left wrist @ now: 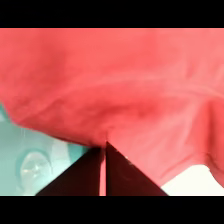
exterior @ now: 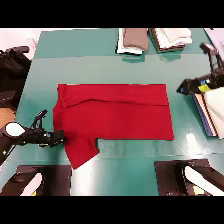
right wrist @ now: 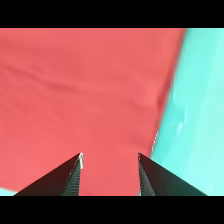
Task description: Fold the shirts.
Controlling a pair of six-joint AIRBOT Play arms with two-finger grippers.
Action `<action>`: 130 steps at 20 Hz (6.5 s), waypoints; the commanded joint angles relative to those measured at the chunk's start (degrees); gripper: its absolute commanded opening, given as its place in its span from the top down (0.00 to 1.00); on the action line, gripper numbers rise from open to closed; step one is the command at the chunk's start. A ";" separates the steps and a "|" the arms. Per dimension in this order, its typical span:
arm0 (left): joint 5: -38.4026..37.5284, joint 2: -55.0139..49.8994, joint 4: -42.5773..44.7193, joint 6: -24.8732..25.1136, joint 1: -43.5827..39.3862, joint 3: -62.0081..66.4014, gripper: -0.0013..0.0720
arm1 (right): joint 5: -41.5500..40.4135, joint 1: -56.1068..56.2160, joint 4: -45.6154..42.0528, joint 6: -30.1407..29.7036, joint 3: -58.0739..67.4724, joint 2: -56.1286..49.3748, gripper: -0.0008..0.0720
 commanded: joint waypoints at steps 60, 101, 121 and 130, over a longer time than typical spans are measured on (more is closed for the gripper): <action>3.82 -31.43 4.44 6.34 0.00 45.55 0.85 | 2.75 -6.45 10.29 -8.35 13.31 -32.41 0.26; 13.03 -44.74 4.00 1.33 -22.58 64.85 0.94 | -6.03 28.22 25.57 -3.67 33.94 -23.74 0.97; 2.12 -17.64 16.87 1.81 -4.59 64.72 0.94 | -19.65 39.67 26.25 -9.88 33.24 -42.21 0.64; 8.11 -17.99 14.67 3.30 -11.69 64.72 0.94 | -13.49 21.86 26.36 -4.48 14.23 -41.27 0.17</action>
